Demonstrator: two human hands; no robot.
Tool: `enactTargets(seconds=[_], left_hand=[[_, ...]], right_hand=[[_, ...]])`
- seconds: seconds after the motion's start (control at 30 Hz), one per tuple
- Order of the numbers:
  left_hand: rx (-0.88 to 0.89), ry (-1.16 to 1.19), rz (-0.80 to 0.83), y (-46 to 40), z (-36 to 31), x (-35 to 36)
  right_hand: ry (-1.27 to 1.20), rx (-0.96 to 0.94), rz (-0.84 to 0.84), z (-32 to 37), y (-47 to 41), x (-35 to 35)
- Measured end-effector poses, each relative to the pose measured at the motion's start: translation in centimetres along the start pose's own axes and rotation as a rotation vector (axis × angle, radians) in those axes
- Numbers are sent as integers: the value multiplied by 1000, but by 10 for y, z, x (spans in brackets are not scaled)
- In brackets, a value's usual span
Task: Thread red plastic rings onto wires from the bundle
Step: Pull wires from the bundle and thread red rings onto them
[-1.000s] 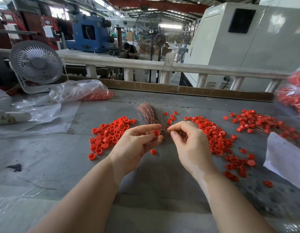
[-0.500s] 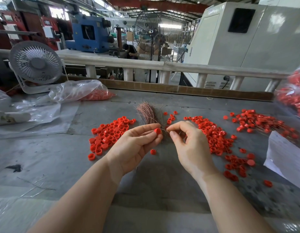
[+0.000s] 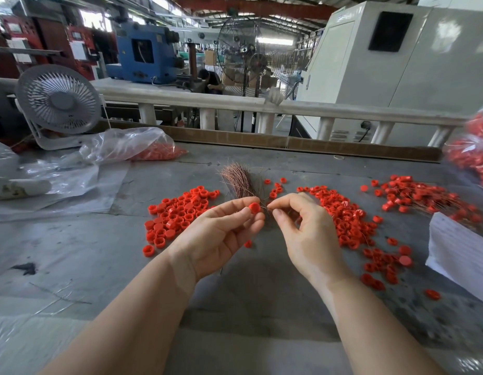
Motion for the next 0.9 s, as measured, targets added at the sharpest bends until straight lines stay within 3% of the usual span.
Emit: enactTargets(seconds=[0.9], left_hand=[[14, 42, -32, 0, -1, -4]], right_hand=[[-26, -63, -25, 5, -1, -2]])
Point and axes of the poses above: each hand's wrist, its own y-axis away from the middle knuckle, its own x-axis out of the palm, z = x × y, the point moved 8 cm from there along -y, towards the middle knuckle, and after that the axes turned 3 degrees about z, right-handed, at the moved point
